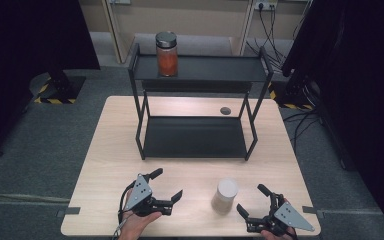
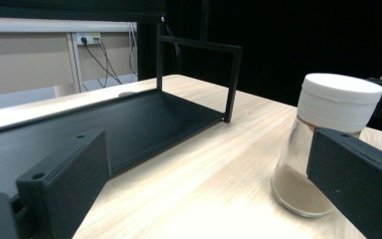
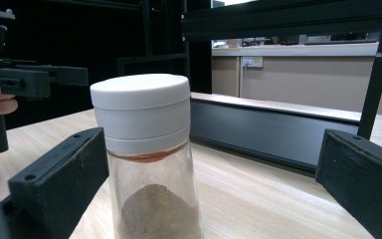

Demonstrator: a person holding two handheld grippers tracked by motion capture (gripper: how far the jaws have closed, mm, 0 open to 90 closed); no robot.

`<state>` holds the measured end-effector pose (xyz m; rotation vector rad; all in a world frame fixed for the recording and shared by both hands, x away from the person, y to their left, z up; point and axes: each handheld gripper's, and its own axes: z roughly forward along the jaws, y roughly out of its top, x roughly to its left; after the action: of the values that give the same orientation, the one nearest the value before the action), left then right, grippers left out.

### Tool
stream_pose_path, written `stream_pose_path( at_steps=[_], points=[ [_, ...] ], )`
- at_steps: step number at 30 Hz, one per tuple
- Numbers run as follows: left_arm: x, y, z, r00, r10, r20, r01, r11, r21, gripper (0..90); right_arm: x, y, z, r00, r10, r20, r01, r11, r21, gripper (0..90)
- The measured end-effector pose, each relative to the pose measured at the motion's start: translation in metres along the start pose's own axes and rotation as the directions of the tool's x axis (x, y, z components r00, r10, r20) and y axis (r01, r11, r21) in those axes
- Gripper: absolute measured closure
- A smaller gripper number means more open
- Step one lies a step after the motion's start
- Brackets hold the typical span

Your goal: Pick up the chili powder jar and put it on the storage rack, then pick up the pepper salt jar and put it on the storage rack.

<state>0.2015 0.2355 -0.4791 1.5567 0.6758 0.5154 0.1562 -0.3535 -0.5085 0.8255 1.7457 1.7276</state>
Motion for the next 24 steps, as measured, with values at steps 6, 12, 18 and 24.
stream_pose_path(
  at_steps=[6, 12, 18, 24],
  points=[
    [-0.002, -0.006, -0.001, 1.0, -0.005, 0.006, 0.005, 1.0, -0.003, 3.0, 0.0, 0.0, 0.0, 1.0, -0.004, -0.002, 0.004, 1.0, 0.001, 0.5],
    [-0.001, -0.012, -0.005, 0.9999, -0.011, -0.003, 0.011, 0.9999, -0.007, 3.0, 0.0, 0.0, 0.0, 1.0, -0.004, -0.002, 0.004, 1.0, 0.0, 0.5],
    [-0.002, -0.014, -0.006, 1.0, -0.003, -0.006, 0.003, 1.0, -0.003, 3.0, 0.0, 0.0, 0.0, 1.0, -0.005, -0.006, 0.005, 1.0, 0.002, 0.5],
    [-0.002, -0.015, -0.006, 1.0, -0.004, -0.008, 0.004, 1.0, -0.003, 3.0, 0.0, 0.0, 0.0, 0.9999, -0.003, -0.013, 0.004, 1.0, 0.002, 0.5]
  ],
)
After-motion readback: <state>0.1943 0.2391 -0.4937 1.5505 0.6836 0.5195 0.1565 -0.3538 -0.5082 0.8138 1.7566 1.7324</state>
